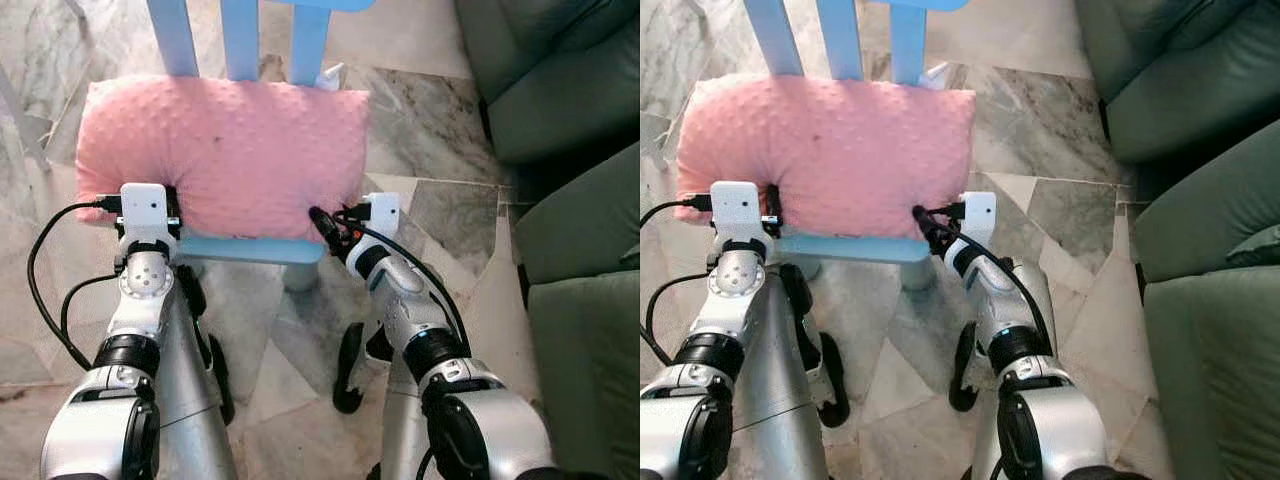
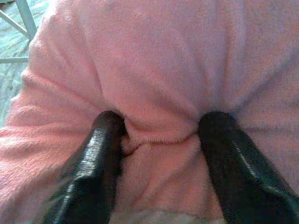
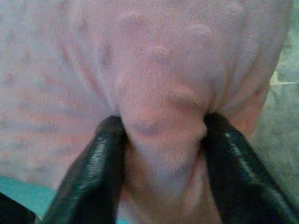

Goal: Move the pillow to the sofa

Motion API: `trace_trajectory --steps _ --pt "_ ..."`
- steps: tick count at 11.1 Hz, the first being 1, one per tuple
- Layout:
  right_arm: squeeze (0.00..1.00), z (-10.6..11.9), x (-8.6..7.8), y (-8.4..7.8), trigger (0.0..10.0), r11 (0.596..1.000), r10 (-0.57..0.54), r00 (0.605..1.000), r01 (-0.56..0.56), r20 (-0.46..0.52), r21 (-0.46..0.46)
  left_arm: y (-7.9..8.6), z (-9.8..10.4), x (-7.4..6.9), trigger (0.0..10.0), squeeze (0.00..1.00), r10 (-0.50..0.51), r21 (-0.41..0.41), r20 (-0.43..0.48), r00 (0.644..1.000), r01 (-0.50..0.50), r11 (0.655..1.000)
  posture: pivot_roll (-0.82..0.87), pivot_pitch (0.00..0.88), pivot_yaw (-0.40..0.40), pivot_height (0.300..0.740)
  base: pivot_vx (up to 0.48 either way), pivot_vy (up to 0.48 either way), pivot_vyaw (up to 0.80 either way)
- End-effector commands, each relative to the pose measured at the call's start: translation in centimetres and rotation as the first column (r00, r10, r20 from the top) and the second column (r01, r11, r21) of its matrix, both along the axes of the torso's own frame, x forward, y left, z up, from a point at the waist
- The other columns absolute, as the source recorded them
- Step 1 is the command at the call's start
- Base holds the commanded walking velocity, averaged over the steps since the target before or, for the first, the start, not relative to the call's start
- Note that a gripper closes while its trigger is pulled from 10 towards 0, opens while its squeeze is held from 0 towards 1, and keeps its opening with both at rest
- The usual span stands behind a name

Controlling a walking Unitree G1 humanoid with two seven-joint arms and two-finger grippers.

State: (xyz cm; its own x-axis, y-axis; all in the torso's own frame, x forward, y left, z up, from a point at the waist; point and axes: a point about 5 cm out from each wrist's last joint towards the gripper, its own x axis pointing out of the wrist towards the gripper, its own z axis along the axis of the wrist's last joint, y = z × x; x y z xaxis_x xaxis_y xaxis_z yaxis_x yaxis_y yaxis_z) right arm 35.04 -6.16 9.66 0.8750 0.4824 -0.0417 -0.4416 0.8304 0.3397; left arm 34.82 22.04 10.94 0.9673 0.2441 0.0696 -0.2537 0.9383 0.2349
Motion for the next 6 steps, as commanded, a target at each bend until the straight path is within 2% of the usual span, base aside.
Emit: trace_trajectory --steps 1,6 --pt "0.0 -1.86 -0.82 -0.09 0.0 1.0 0.004 0.997 -0.005 -0.076 -0.015 -0.28 -2.6 -1.02 0.0 0.0 -0.007 -0.008 -0.106 0.994 0.007 1.0 -0.05 0.503 -0.131 0.472 0.0 0.0 0.0" --pt "0.0 -2.32 -1.18 0.24 0.0 1.0 0.016 0.997 -0.017 -0.082 -0.022 -0.39 -2.75 -1.07 0.0 0.0 -0.008 -0.021 -0.095 0.995 0.006 1.0 -0.05 0.499 -0.137 0.472 0.0 0.0 0.0"
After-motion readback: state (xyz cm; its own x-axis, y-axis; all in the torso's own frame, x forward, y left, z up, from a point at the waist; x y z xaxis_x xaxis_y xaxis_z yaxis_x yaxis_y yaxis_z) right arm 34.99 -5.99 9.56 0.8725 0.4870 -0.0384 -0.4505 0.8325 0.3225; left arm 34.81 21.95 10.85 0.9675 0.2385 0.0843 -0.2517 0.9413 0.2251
